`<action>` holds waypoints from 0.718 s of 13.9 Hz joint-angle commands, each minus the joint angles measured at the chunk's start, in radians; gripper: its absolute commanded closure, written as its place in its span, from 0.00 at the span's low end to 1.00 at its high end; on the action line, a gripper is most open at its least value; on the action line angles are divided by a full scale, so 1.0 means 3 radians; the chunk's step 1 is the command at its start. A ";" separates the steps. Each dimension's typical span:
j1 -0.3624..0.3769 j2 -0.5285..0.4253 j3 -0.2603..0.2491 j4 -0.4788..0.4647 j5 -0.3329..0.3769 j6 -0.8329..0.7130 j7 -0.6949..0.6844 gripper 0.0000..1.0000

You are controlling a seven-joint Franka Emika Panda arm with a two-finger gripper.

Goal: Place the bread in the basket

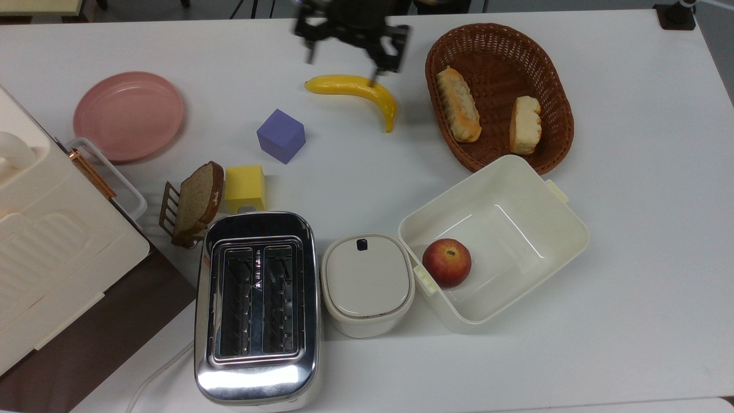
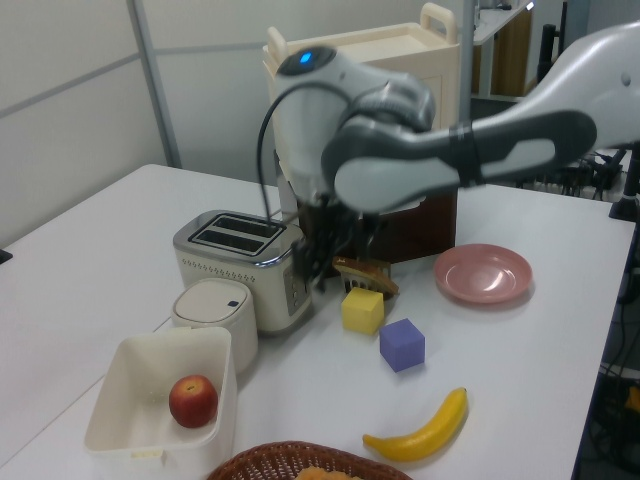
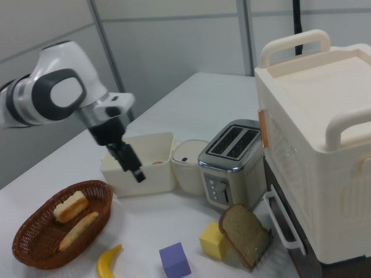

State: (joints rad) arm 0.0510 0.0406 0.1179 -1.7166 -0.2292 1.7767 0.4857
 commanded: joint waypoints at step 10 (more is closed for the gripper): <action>-0.0467 -0.0156 -0.0378 0.0542 0.0682 -0.0610 -0.0770 0.00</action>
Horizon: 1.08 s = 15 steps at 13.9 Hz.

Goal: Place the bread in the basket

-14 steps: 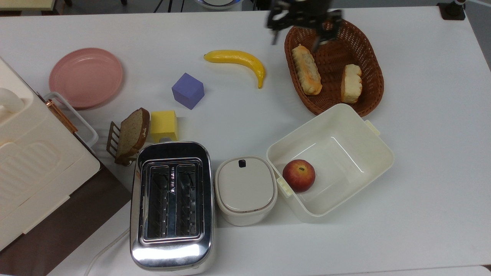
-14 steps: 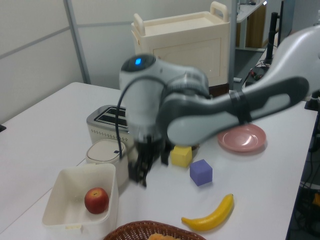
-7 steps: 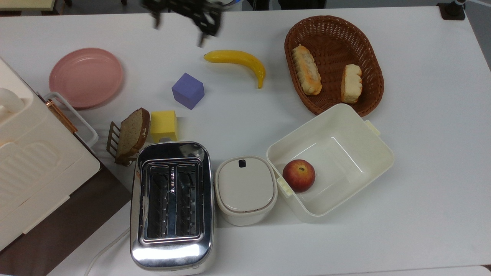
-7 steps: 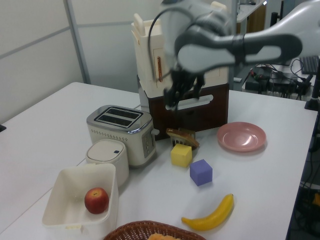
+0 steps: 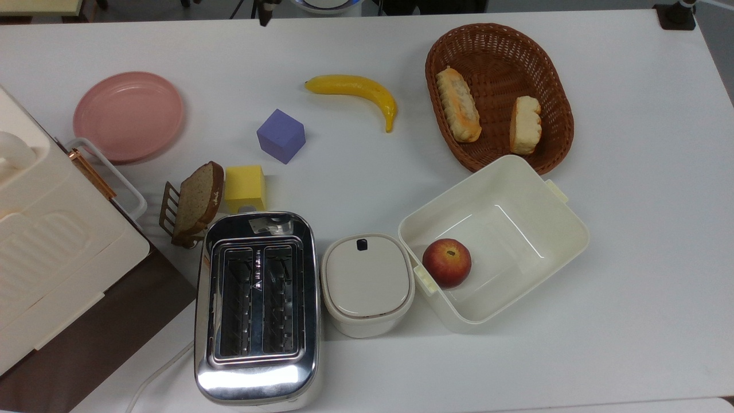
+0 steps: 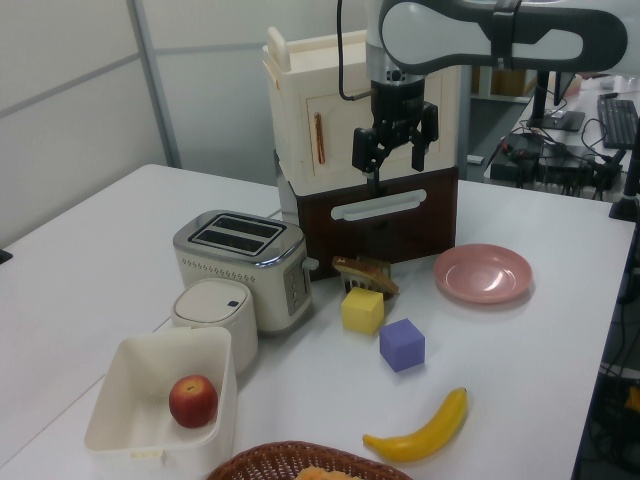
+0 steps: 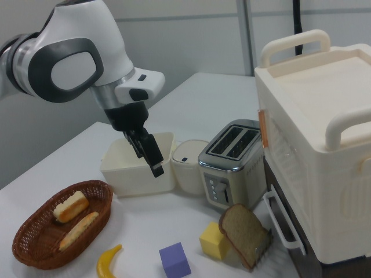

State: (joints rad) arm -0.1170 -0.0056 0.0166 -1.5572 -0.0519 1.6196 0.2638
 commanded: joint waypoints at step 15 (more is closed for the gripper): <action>0.0380 0.0049 -0.0188 -0.0015 0.0209 -0.0045 -0.0056 0.00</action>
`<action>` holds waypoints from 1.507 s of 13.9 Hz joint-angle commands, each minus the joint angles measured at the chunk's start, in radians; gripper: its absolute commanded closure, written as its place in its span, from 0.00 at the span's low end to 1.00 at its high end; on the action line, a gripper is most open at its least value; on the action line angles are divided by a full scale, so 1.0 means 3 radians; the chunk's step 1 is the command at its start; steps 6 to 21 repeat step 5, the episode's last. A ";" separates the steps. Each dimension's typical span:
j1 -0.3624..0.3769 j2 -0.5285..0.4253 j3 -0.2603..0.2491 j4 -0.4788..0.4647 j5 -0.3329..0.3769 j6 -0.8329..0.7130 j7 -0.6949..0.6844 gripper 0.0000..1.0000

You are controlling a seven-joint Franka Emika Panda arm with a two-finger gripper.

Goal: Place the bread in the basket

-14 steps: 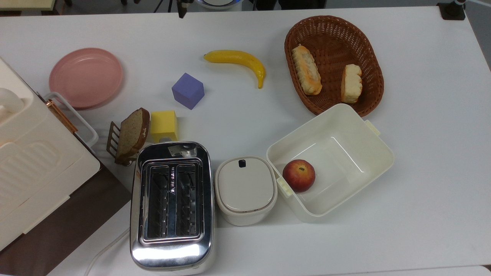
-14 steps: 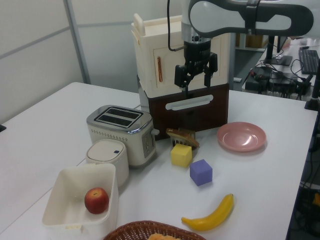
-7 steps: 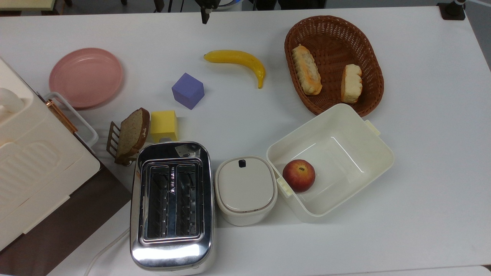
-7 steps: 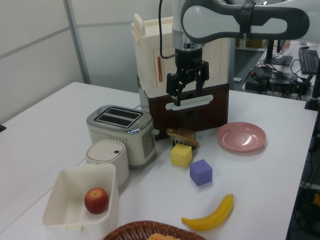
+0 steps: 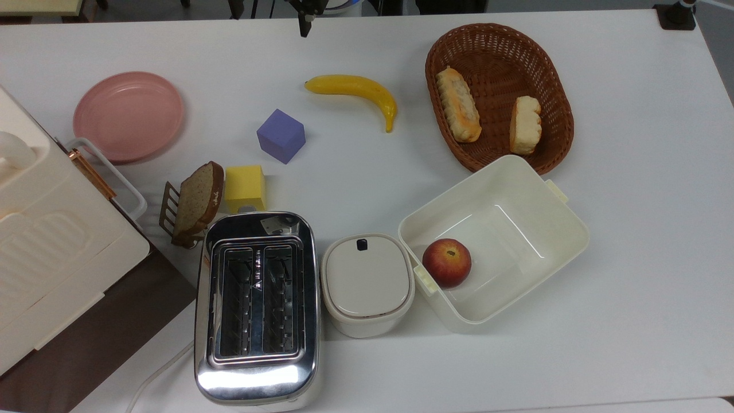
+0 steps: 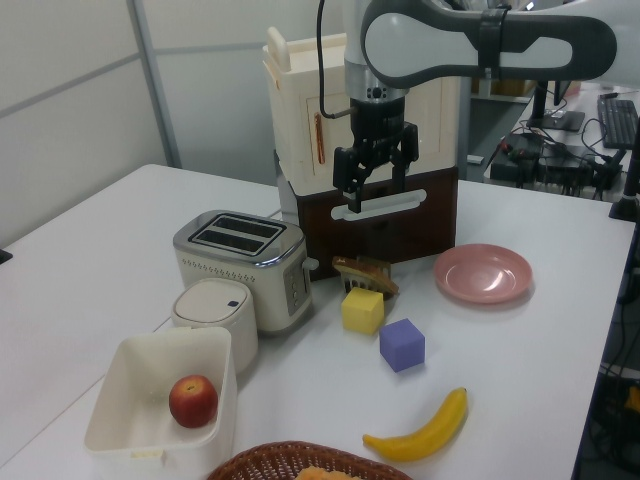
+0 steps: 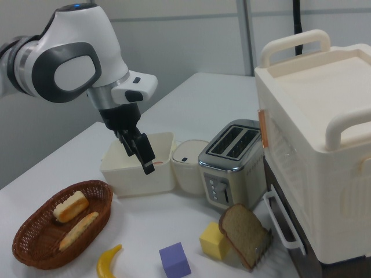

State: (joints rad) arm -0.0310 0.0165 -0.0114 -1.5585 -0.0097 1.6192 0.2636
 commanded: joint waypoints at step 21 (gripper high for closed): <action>0.0088 -0.0024 -0.0105 -0.0010 0.0063 -0.0039 -0.0061 0.00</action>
